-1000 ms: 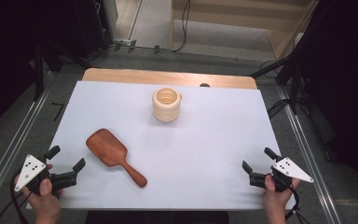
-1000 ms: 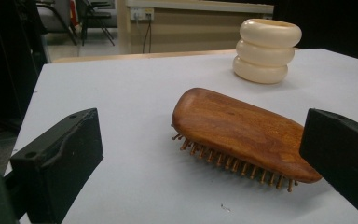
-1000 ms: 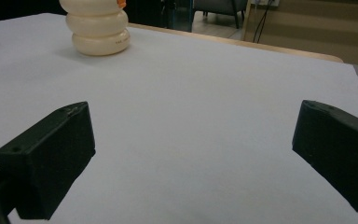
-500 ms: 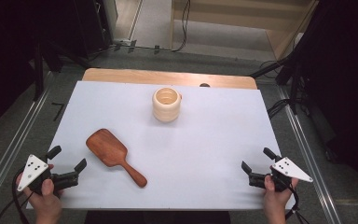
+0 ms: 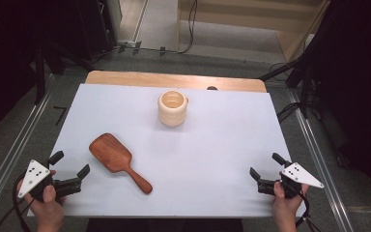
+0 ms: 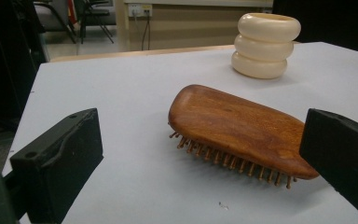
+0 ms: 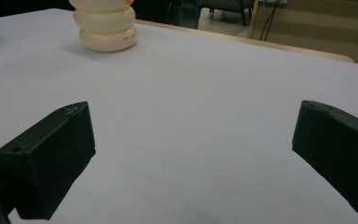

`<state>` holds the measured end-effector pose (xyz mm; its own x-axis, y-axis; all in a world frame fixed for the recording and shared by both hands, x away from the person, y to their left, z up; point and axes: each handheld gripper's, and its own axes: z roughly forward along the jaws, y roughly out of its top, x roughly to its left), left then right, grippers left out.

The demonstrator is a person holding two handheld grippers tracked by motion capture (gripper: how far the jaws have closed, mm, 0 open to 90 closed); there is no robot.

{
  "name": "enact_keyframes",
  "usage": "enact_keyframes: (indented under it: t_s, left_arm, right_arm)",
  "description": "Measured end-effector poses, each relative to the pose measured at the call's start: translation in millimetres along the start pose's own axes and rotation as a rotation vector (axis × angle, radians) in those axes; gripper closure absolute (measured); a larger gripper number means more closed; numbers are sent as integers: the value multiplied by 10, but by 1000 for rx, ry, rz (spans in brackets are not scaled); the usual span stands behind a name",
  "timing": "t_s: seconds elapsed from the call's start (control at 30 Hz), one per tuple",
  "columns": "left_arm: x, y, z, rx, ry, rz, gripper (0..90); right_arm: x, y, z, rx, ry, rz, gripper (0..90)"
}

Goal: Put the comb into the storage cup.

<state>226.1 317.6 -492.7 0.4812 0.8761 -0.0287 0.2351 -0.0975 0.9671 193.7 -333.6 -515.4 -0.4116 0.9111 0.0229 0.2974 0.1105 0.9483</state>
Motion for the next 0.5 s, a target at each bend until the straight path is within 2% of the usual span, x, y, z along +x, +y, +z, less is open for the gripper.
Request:
enact_keyframes:
  t_s: [0.1,0.17,0.27,0.5]
  left_arm:
    - [4,-3,-4,-4,3,-6,0]
    - [5,-3,-4,-4,2,-6,0]
    - [5,-4,-3,-2,-1,-5,0]
    - [9,-6,-4,-4,-6,-8,0]
  right_arm:
    - [-8,29,-14,1,12,18,0]
    - [-5,62,-13,-3,33,51,0]
    - [59,156,0,4,41,24,0]
    - [205,370,34,23,65,2,0]
